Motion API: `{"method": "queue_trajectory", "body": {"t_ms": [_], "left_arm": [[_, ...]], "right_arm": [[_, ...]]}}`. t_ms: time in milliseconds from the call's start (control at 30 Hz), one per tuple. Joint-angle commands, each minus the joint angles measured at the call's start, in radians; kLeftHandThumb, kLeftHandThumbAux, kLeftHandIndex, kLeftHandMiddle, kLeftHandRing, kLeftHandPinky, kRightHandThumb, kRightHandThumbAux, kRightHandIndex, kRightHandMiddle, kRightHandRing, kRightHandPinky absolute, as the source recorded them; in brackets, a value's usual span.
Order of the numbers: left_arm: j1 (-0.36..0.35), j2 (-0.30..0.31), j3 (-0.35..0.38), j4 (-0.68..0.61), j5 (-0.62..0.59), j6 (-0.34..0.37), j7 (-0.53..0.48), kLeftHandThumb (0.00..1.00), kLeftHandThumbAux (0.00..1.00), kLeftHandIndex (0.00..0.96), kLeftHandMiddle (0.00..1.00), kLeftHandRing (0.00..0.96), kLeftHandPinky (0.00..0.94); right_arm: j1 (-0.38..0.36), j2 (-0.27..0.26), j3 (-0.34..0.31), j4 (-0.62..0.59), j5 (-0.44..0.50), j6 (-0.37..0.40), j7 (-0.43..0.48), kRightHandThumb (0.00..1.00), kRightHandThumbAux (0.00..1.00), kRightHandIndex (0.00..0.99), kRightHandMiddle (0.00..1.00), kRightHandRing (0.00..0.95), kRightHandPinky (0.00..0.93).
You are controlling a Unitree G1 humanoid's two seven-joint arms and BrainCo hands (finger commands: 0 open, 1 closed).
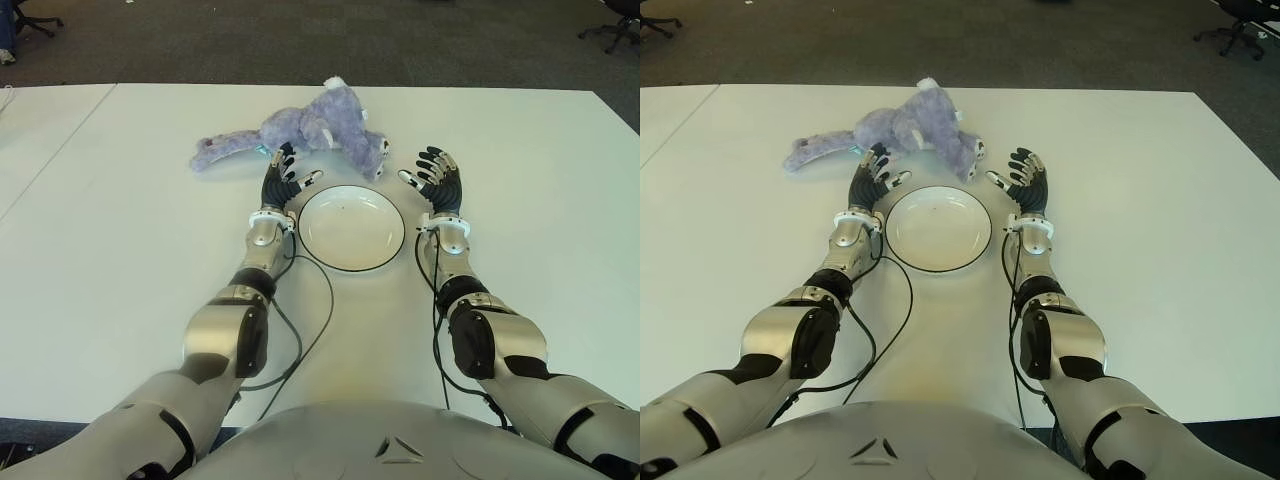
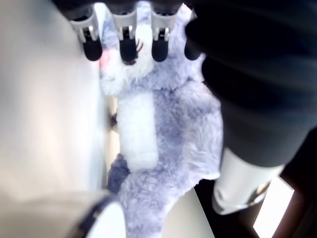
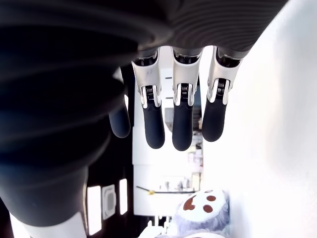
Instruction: Put the doll into the plate.
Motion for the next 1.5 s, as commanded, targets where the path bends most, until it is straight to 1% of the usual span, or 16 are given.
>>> {"method": "queue_trajectory", "body": {"t_ms": [33, 67, 100, 167, 333, 500, 700, 733, 833, 1000, 1067, 1133, 1233, 1333, 1400, 1500], "left_arm": [[0.218, 0.004, 0.002, 0.137, 0.01, 0.13, 0.037, 0.0, 0.813, 0.0, 0.01, 0.021, 0.031], [0.218, 0.005, -0.003, 0.137, 0.016, 0.13, 0.041, 0.0, 0.811, 0.0, 0.01, 0.02, 0.03], [0.218, 0.006, -0.007, 0.138, 0.02, 0.13, 0.044, 0.0, 0.804, 0.0, 0.008, 0.018, 0.029], [0.22, 0.007, -0.014, 0.138, 0.026, 0.132, 0.048, 0.0, 0.778, 0.0, 0.005, 0.014, 0.016], [0.224, 0.005, -0.029, 0.138, 0.043, 0.14, 0.068, 0.0, 0.735, 0.0, 0.01, 0.013, 0.018], [0.227, 0.004, -0.038, 0.137, 0.056, 0.131, 0.08, 0.0, 0.72, 0.0, 0.012, 0.014, 0.018], [0.233, 0.001, -0.036, 0.134, 0.04, 0.108, 0.074, 0.001, 0.757, 0.0, 0.004, 0.007, 0.022], [0.234, 0.001, -0.035, 0.133, 0.036, 0.105, 0.073, 0.001, 0.764, 0.0, 0.002, 0.008, 0.024], [0.24, 0.0, -0.027, 0.131, 0.023, 0.092, 0.068, 0.001, 0.768, 0.0, 0.001, 0.008, 0.028], [0.252, -0.004, -0.006, 0.129, -0.003, 0.068, 0.053, 0.007, 0.77, 0.0, 0.0, 0.011, 0.032], [0.26, -0.006, 0.003, 0.127, -0.013, 0.055, 0.048, 0.01, 0.762, 0.0, 0.001, 0.012, 0.019], [0.266, -0.01, 0.011, 0.124, -0.022, 0.037, 0.052, 0.023, 0.759, 0.0, 0.009, 0.018, 0.025], [0.27, -0.015, 0.018, 0.121, -0.033, 0.012, 0.066, 0.03, 0.769, 0.0, 0.012, 0.022, 0.032], [0.274, -0.019, 0.03, 0.118, -0.046, -0.011, 0.073, 0.035, 0.794, 0.0, 0.012, 0.024, 0.041], [0.275, -0.024, 0.043, 0.117, -0.056, -0.023, 0.076, 0.037, 0.805, 0.0, 0.01, 0.025, 0.05], [0.281, -0.029, 0.063, 0.111, -0.071, -0.05, 0.077, 0.041, 0.817, 0.0, 0.007, 0.024, 0.055]], "right_arm": [[0.276, 0.065, -0.015, 0.152, 0.023, 0.144, 0.0, 0.0, 0.841, 0.21, 0.261, 0.257, 0.264], [0.276, 0.065, -0.013, 0.152, 0.021, 0.143, 0.0, 0.0, 0.841, 0.21, 0.262, 0.258, 0.267], [0.276, 0.065, -0.011, 0.152, 0.02, 0.141, -0.001, 0.0, 0.841, 0.204, 0.255, 0.247, 0.24], [0.276, 0.064, -0.009, 0.151, 0.018, 0.14, 0.0, 0.0, 0.849, 0.194, 0.242, 0.231, 0.224], [0.276, 0.064, -0.014, 0.151, 0.024, 0.142, 0.005, 0.0, 0.862, 0.194, 0.242, 0.23, 0.229], [0.275, 0.062, -0.017, 0.152, 0.026, 0.145, 0.009, 0.0, 0.857, 0.198, 0.246, 0.237, 0.248], [0.277, 0.06, -0.013, 0.152, 0.022, 0.141, 0.006, 0.0, 0.839, 0.192, 0.247, 0.237, 0.229], [0.277, 0.06, -0.013, 0.152, 0.021, 0.141, 0.004, 0.0, 0.846, 0.197, 0.251, 0.242, 0.25], [0.277, 0.061, -0.013, 0.152, 0.022, 0.143, 0.003, 0.0, 0.848, 0.201, 0.253, 0.245, 0.256], [0.276, 0.062, -0.015, 0.152, 0.024, 0.145, 0.003, 0.0, 0.837, 0.191, 0.245, 0.232, 0.227], [0.276, 0.062, -0.016, 0.152, 0.024, 0.145, 0.003, 0.0, 0.836, 0.196, 0.25, 0.24, 0.253], [0.276, 0.062, -0.017, 0.152, 0.026, 0.147, 0.007, 0.0, 0.828, 0.194, 0.25, 0.234, 0.216], [0.276, 0.063, -0.019, 0.152, 0.028, 0.144, 0.011, 0.0, 0.831, 0.19, 0.246, 0.226, 0.207], [0.277, 0.064, -0.021, 0.15, 0.03, 0.132, 0.012, 0.0, 0.854, 0.195, 0.249, 0.235, 0.263], [0.279, 0.066, -0.024, 0.149, 0.033, 0.117, 0.013, 0.0, 0.86, 0.199, 0.25, 0.24, 0.266], [0.278, 0.066, -0.017, 0.149, 0.026, 0.123, 0.011, 0.0, 0.86, 0.203, 0.251, 0.246, 0.266]]}}
